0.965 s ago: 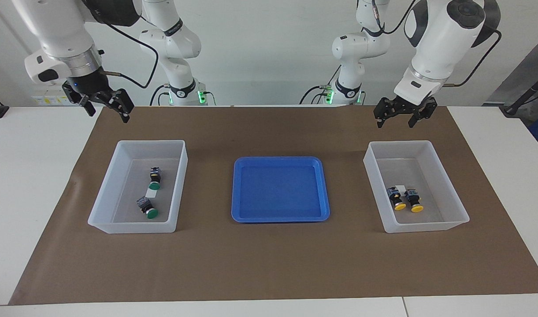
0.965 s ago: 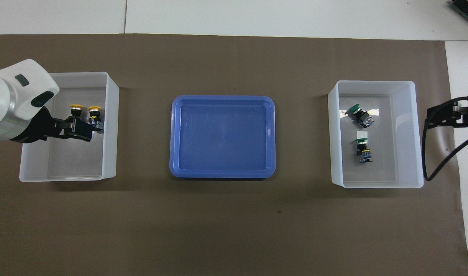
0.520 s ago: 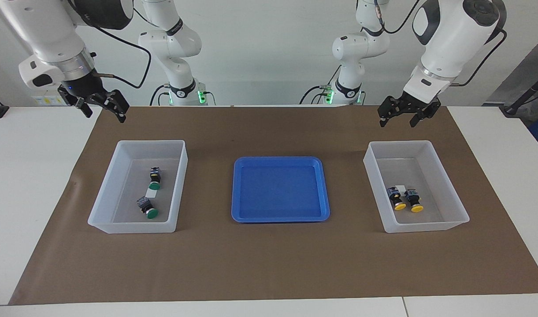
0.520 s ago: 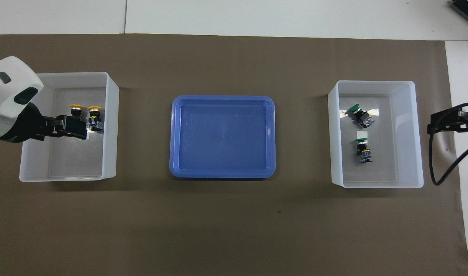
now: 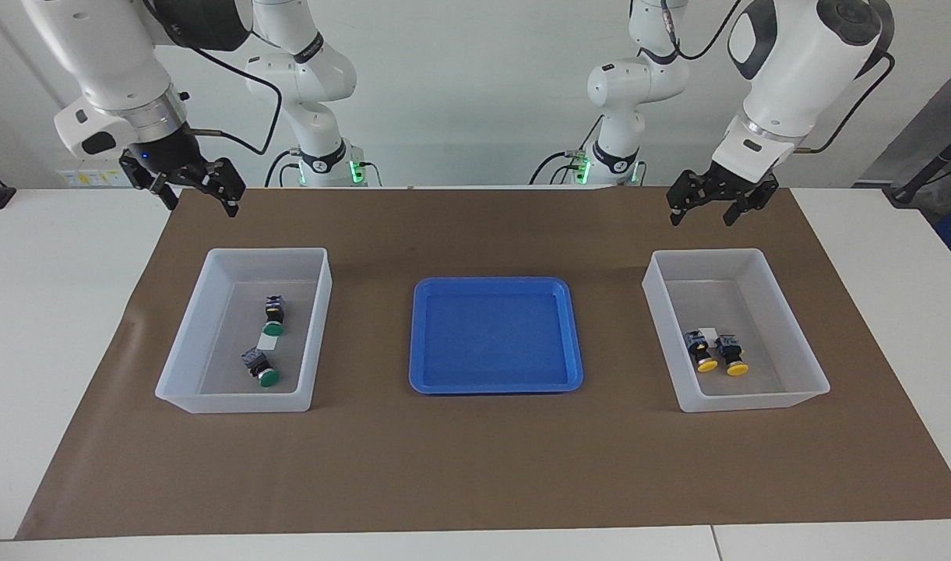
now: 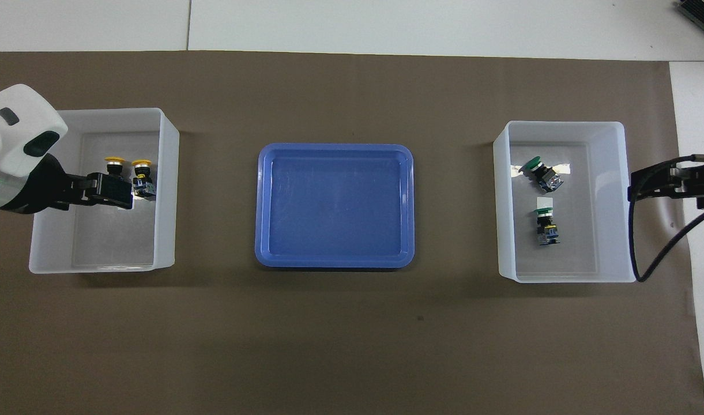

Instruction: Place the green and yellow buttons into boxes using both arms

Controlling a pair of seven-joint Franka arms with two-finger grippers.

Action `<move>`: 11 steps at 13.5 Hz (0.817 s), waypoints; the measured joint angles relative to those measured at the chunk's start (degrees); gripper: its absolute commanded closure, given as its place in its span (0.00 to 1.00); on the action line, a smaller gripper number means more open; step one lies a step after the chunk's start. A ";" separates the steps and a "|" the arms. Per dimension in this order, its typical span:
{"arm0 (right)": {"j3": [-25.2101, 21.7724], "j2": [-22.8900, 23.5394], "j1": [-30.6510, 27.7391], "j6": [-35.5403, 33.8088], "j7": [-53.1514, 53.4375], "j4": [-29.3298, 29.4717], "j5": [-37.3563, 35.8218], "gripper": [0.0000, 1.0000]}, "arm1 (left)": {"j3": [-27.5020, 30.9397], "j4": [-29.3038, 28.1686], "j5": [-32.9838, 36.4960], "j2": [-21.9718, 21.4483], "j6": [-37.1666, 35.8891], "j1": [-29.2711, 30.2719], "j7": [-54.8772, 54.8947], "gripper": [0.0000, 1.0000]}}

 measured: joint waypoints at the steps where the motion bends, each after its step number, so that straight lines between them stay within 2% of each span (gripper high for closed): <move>1: 0.08 0.00 0.00 0.01 -0.05 0.00 0.00 0.00 | 0.02 0.00 0.00 0.00 0.01 0.01 0.00 0.00; 11: -0.35 -0.23 1.41 0.06 -0.14 -0.02 0.00 0.00 | -0.39 0.00 2.15 0.00 0.02 -0.10 1.39 0.00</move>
